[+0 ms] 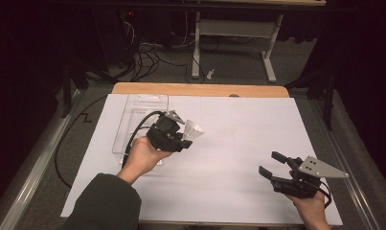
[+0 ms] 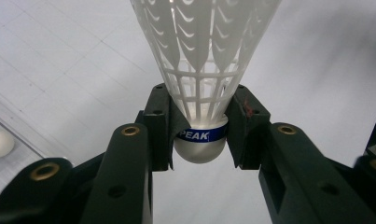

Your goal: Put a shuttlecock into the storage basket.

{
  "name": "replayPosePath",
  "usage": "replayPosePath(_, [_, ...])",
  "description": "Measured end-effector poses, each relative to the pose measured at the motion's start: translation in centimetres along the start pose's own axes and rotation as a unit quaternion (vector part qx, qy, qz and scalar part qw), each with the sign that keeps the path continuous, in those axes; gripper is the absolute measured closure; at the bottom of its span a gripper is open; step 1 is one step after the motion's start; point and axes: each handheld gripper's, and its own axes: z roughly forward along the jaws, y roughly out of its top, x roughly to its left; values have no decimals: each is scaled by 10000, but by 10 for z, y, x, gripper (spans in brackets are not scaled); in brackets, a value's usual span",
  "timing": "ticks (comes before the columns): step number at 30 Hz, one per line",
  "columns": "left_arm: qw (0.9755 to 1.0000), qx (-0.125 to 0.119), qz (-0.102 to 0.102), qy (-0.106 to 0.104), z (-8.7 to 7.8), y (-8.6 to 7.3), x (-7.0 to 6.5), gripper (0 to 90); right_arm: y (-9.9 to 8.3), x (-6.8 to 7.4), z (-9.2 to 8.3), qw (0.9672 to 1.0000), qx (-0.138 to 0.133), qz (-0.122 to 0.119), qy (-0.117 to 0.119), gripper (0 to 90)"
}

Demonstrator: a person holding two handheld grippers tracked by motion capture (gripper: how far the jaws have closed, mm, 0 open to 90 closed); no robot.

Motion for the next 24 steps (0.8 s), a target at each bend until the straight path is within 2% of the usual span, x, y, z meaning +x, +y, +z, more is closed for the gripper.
replayPosePath(24, [9994,-142,-247,177,-20,-9,14,651,-21,-3,-12,9995,-213,132,-217,287])
